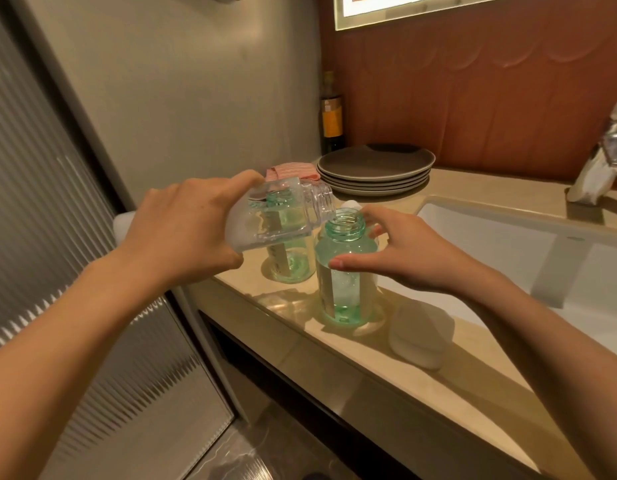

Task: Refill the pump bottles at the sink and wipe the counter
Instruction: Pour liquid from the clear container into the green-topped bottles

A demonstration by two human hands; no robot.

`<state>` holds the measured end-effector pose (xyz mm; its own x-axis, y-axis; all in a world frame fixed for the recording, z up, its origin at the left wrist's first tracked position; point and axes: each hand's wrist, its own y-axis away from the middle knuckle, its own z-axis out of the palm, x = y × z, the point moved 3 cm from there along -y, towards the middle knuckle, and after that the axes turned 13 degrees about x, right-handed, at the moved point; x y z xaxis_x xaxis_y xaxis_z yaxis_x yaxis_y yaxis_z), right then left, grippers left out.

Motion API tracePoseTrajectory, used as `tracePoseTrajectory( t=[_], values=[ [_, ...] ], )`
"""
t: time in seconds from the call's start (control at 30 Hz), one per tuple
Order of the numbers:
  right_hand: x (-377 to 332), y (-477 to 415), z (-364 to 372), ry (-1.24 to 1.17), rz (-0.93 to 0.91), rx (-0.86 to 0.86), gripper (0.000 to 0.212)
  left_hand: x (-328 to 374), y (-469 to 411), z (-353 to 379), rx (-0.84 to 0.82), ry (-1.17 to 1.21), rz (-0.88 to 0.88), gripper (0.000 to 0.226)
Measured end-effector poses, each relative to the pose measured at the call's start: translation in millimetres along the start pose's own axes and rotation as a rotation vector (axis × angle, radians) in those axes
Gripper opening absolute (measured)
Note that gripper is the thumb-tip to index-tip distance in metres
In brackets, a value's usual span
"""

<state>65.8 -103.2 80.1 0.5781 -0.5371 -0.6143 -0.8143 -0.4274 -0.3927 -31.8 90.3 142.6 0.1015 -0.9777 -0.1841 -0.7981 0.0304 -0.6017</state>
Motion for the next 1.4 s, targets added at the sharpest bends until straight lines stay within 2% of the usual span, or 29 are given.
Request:
tracePoseTrajectory(
  t=[0.2,0.33,0.5,1.13,1.4],
  values=[
    [-0.9,0.3,0.2,-0.005,-0.001,-0.009,0.093,-1.1,-0.7,0.0,-0.009,-0.004,-0.003,0.077],
    [0.9,-0.4,0.1,-0.006,-0.001,0.002,0.084,-0.4,-0.7,-1.8,-0.011,-0.010,-0.003,0.075],
    [-1.2,0.2,0.2,-0.015,0.007,-0.015,0.095,0.7,-2.2,-4.4,-0.015,-0.039,0.007,0.076],
    [-1.9,0.8,0.1,-0.001,-0.004,-0.006,0.097,1.6,-2.5,-4.3,-0.026,-0.049,0.018,0.080],
    [1.0,-0.3,0.7,0.003,-0.004,0.011,0.088,2.3,-2.4,-6.2,-0.030,-0.047,-0.002,0.079]
  ],
)
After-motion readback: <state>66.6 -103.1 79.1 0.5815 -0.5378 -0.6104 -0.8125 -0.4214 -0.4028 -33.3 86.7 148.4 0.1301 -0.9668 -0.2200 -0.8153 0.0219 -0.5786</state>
